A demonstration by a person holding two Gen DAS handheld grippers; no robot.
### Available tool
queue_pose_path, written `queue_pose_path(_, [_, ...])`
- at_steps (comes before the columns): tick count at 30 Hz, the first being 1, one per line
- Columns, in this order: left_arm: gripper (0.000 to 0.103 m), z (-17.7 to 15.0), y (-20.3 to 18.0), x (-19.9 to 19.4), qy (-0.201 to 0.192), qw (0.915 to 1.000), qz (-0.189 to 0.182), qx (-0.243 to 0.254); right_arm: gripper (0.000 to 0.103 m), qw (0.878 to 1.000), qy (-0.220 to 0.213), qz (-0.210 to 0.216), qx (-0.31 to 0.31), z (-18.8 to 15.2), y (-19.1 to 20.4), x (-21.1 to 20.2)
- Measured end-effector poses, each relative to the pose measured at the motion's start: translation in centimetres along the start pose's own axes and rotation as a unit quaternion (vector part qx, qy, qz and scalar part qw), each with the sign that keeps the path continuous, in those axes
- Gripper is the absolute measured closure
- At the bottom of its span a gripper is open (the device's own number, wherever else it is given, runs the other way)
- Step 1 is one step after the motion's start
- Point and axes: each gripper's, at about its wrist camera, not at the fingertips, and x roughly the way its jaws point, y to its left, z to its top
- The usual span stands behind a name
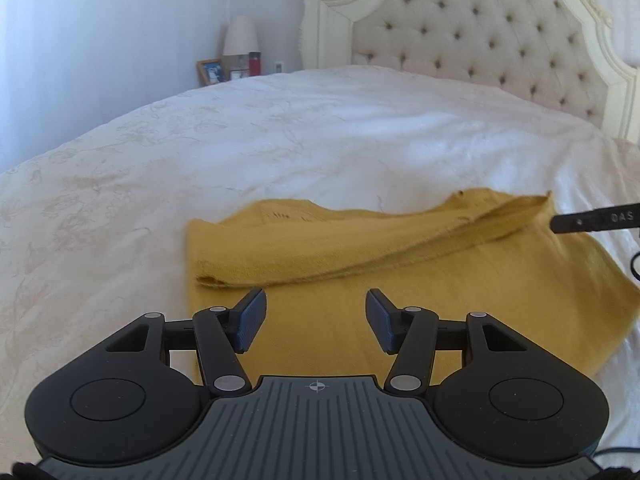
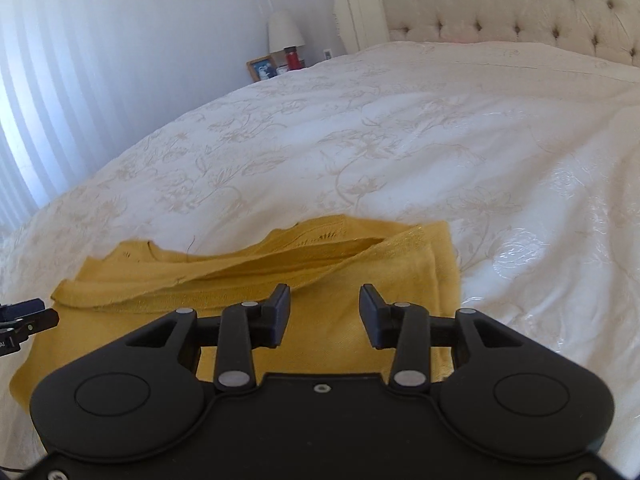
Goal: Fold small clothes
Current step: 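Open both grippers and release the folded hem onto the sweater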
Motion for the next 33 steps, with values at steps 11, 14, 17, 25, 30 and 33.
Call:
queue_pose_path(11, [0.050, 3.4, 1.8, 7.4, 0.064, 0.9968, 0.014, -0.047, 0.053, 0.998, 0.052, -0.021, -0.036, 1.2, 1.8, 4.9])
queue_pose_path(14, [0.050, 4.6, 2.9, 9.2, 0.073, 0.9953, 0.013, -0.063, 0.053, 0.998, 0.056, -0.026, -0.023, 2.5, 1.2, 6.5])
queue_pose_path(17, [0.049, 5.7, 3.3, 10.3, 0.075, 0.9949, 0.017, -0.065, 0.054, 0.998, 0.056, -0.029, -0.005, 3.4, 0.4, 7.7])
queue_pose_path(25, [0.048, 7.5, 5.1, 11.6, 0.084, 0.9909, 0.040, -0.097, 0.054, 0.997, 0.049, -0.040, 0.036, 4.4, -1.4, 8.7])
queue_pose_path(30, [0.035, 7.8, 5.5, 9.3, 0.060, 0.9902, 0.039, -0.120, 0.034, 0.998, 0.030, -0.041, 0.036, 4.1, -1.4, 7.4])
queue_pose_path(33, [0.025, 7.4, 4.8, 7.7, 0.054, 0.9914, 0.022, -0.117, 0.021, 0.999, 0.013, -0.029, 0.027, 3.7, -0.7, 6.2])
